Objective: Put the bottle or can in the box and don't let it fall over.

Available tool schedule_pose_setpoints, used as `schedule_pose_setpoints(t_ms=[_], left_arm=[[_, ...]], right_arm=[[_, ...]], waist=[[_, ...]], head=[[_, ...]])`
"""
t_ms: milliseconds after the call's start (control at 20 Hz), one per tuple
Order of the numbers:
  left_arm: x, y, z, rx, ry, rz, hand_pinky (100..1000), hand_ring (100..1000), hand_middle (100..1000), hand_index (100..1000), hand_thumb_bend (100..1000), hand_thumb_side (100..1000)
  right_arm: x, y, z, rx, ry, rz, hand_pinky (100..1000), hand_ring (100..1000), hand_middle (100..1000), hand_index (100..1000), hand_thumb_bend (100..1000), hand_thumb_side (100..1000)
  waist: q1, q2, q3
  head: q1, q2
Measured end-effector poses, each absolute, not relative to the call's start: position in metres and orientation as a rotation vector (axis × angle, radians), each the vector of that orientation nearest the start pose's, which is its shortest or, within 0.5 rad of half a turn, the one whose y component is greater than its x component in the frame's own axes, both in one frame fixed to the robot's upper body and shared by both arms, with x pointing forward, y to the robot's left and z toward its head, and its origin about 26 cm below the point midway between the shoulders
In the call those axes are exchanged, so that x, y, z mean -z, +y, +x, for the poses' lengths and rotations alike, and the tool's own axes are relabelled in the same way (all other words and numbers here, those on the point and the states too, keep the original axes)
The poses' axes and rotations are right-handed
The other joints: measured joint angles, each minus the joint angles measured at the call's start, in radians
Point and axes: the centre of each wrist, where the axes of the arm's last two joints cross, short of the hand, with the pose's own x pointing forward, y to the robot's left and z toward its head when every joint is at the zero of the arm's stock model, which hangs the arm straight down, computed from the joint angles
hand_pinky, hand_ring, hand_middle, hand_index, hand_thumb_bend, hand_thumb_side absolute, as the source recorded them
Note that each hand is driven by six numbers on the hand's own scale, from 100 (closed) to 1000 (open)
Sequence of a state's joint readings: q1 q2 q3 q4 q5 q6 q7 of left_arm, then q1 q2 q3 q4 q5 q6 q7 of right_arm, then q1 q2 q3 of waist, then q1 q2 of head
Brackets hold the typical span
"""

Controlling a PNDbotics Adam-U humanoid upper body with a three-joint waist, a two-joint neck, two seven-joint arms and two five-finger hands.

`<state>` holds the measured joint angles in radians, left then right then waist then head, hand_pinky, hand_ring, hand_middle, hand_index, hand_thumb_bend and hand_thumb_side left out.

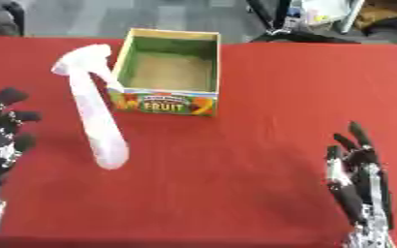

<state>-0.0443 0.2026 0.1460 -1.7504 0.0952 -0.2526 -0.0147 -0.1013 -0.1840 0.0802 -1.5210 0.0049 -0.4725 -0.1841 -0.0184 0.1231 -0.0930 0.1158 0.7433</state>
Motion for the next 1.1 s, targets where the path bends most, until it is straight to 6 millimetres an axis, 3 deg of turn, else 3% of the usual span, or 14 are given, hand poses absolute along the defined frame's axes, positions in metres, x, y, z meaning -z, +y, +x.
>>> schedule_pose_setpoints(t_ms=[1100], left_arm=[[-0.084, 0.288, 0.324, 0.267, -2.005, 0.112, 758, 562, 754, 863, 957, 443]], right_arm=[[-0.006, -0.258, 0.302, -0.078, -2.093, -0.126, 791, 889, 1000, 947, 100, 470]], waist=[[0.001, 0.000, -0.023]], head=[[0.006, -0.003]])
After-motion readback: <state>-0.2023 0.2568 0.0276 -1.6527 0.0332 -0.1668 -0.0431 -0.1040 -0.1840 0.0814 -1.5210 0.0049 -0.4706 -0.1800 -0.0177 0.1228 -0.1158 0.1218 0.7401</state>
